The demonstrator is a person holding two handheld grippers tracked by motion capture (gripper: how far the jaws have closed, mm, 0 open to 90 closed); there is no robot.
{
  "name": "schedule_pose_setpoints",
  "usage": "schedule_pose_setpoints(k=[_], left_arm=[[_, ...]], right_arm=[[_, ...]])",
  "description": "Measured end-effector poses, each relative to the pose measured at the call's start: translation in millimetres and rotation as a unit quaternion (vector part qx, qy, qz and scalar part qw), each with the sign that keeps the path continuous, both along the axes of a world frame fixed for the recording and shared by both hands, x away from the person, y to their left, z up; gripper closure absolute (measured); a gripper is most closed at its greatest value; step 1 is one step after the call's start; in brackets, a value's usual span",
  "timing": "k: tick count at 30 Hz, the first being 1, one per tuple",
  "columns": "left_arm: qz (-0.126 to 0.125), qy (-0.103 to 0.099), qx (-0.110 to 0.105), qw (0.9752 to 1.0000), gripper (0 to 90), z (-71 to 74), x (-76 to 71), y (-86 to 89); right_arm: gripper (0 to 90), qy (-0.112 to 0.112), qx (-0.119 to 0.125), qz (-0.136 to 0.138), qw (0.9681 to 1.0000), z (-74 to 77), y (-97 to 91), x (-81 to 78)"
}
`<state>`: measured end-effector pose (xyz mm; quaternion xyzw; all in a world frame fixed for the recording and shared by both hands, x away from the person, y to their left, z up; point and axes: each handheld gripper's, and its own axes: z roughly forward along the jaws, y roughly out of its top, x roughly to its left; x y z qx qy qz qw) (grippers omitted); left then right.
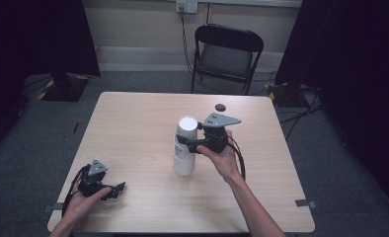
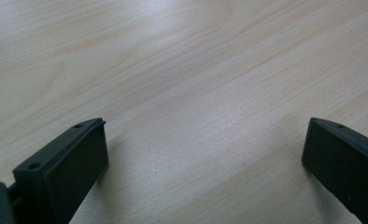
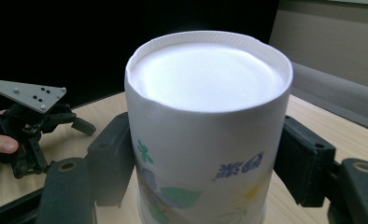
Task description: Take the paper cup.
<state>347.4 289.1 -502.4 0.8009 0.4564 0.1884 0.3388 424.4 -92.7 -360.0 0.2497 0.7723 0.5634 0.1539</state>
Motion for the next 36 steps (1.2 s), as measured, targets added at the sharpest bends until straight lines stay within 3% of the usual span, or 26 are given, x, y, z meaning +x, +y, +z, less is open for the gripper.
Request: schedule_pose_setpoints(k=[7, 36], left_arm=[[0.005, -0.001, -0.003, 1.0000, 0.0, -0.3, -0.1, -0.8], [0.010, -0.002, -0.001, 0.9999, 2.5, 0.5, -1.1, 1.5]], right_arm=[[29.0, 0.004, 0.003, -0.004, 1.0000, 5.4, -1.7, 1.3], [29.0, -0.015, 0.033, -0.017, 0.9992, 27.5, -18.0, -1.4]])
